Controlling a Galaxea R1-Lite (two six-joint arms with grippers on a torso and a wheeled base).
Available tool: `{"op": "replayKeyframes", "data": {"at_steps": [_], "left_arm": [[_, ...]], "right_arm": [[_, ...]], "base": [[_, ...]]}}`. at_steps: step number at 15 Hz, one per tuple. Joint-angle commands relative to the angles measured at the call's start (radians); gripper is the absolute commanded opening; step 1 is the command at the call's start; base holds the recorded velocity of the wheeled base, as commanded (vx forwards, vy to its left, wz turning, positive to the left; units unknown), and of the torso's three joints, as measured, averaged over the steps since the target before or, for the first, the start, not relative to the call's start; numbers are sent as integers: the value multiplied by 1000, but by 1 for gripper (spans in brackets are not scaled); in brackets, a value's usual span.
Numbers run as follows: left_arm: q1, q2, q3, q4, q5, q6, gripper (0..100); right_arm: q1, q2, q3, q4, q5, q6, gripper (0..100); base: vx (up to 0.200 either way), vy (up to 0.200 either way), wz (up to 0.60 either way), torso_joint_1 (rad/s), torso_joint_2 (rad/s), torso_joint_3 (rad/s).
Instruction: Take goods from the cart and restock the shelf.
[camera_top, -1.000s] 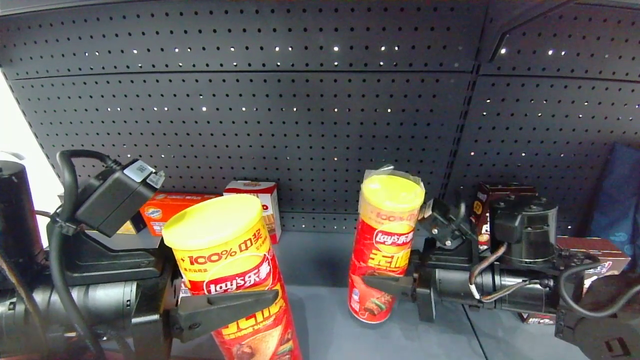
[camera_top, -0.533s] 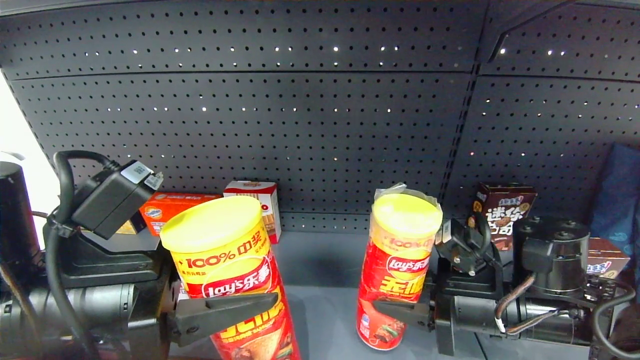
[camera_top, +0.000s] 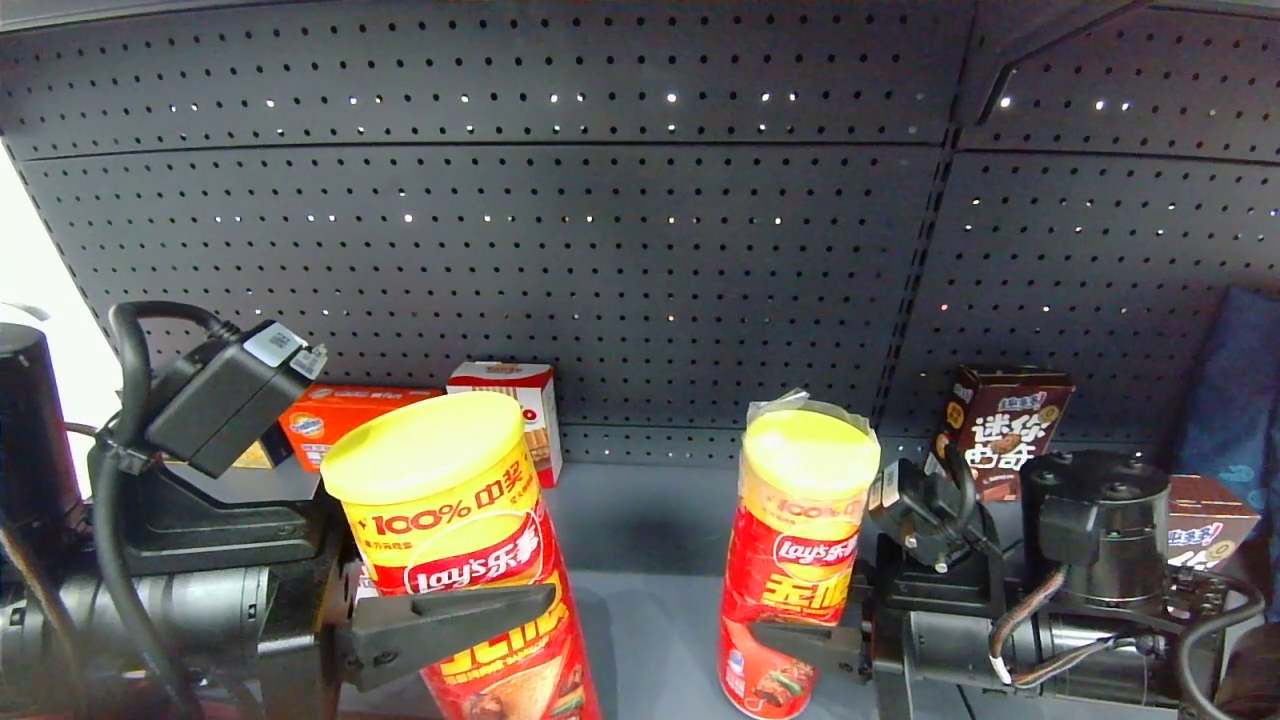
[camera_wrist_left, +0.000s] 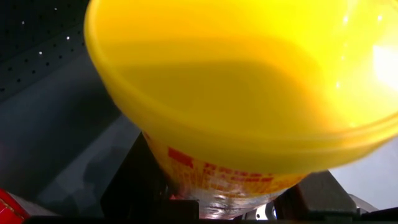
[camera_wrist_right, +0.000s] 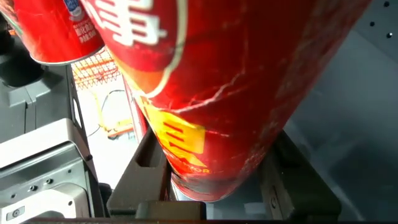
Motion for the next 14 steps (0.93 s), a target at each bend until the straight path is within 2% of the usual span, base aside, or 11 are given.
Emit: {"op": "replayKeyframes", "data": {"at_steps": [1,12,13,14], "left_arm": [[0,2,0,0,-1,-1,0],[1,2,3,0,-1,-1,0],[1,2,3,0,0,-1,0],[1,2,3,0,0,-1,0]], "right_arm": [[-1,23,-4,-8,1,-1,0],[-4,83,-16,-43,5,-6,0],[-4,86,-16,-43,4,-9,100],[-1,86,-14,-43,1,-9,100]], "base": [[0,0,0,0,0,0],[0,0,0,0,0,0],[0,0,0,0,0,0],[0,0,0,0,0,0]]}}
